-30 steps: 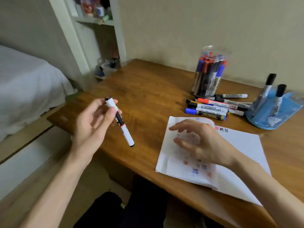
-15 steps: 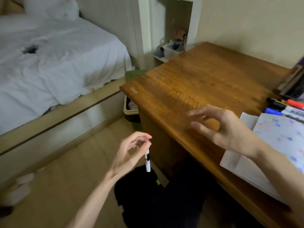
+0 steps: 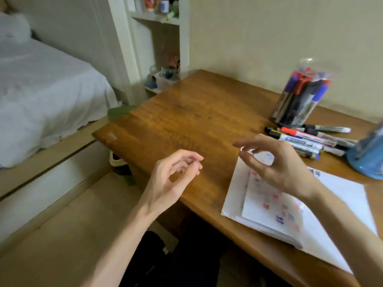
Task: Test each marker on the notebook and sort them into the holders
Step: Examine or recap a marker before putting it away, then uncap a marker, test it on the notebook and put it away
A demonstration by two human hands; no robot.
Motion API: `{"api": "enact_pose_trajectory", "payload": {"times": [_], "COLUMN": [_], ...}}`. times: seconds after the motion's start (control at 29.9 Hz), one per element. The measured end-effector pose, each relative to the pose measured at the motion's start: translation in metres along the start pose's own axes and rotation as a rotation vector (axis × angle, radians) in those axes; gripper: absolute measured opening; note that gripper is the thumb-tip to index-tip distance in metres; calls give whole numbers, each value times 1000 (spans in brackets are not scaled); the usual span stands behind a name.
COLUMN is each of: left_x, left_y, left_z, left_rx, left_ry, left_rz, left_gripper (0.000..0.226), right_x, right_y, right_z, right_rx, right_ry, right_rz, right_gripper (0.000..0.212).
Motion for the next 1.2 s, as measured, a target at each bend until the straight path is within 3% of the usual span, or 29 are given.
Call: {"api": "enact_pose_trajectory", "payload": {"times": [0.27, 0.43, 0.64, 0.74, 0.94, 1.07, 1.2], "left_x": [-52, -68, -58, -54, -44, -36, -46], "left_y": [114, 168, 208, 218, 238, 240, 242], "left_z": [-69, -105, -140, -156, -180, -185, -180], "left_rx": [218, 298, 367, 318, 220, 183, 171], "left_ry": [143, 141, 22, 9, 191, 186, 231], "left_rz": [73, 79, -111, -293, -810, -827, -643], "left_gripper": [17, 18, 18, 21, 29, 24, 19], "right_x": [-68, -93, -117, -121, -124, -125, -131], "right_y": [-83, -102, -104, -106, -109, -113, -115], "right_z": [77, 107, 123, 123, 126, 129, 131], "right_rx": [-222, -246, -303, -309, -337, -329, -385], "right_ry": [204, 261, 319, 329, 342, 347, 382], "right_rz": [48, 66, 4, 17, 71, 136, 100], "right_gripper": [20, 22, 21, 22, 21, 23, 19]}}
Point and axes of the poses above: each hand's wrist, its own z-axis away from the middle knuckle, its own y-axis out of the palm, x = y × z, the point moved 8 cm from there along -z, towards the middle knuckle, and after that the axes turned 5 degrees about x, right-handed, at the moved point
